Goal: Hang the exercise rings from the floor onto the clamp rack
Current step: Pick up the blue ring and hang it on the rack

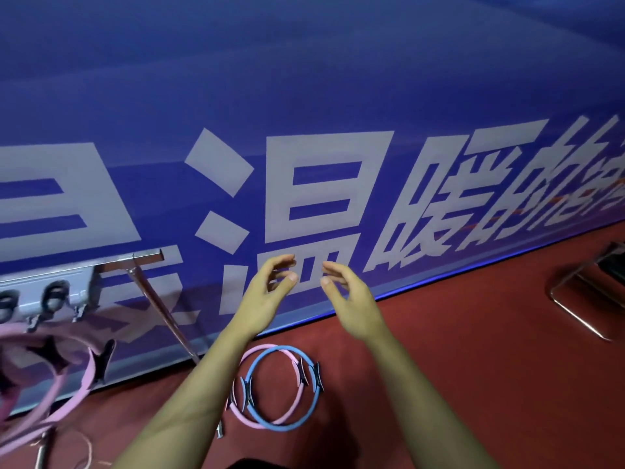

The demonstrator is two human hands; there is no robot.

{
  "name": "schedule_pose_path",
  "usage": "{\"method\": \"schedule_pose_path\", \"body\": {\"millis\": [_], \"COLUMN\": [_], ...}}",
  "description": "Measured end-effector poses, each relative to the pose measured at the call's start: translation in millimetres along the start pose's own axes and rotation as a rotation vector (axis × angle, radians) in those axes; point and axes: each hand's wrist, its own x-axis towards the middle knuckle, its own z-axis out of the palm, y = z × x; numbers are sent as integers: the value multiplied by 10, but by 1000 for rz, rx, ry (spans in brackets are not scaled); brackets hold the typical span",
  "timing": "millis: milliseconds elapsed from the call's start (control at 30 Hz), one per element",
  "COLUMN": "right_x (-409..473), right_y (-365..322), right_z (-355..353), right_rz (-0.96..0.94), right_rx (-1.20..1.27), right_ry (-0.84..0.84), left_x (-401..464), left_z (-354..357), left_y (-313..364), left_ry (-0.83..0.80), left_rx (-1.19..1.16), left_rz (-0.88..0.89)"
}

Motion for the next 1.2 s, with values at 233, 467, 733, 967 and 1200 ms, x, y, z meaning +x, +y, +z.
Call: {"method": "schedule_pose_path", "body": {"millis": [233, 467, 733, 967, 1200], "right_x": [641, 1130, 1391, 1611, 1795], "right_y": [201, 519, 906, 1785, 3683], "right_z": [-245, -442, -186, 854, 2506], "right_rz": [-60, -163, -212, -221, -220], "right_rx": [13, -42, -54, -36, -113], "right_ry": [-180, -418, -626, -720, -821], "left_x": [280, 359, 208, 91, 33], "left_z": [234, 642, 897, 716, 591], "left_y": [-53, -158, -440, -1602, -3683], "left_ry": [188, 412, 610, 723, 772], "left_rx": [4, 27, 18, 63, 78], "left_rz": [-17, -57, -172, -222, -180]}}
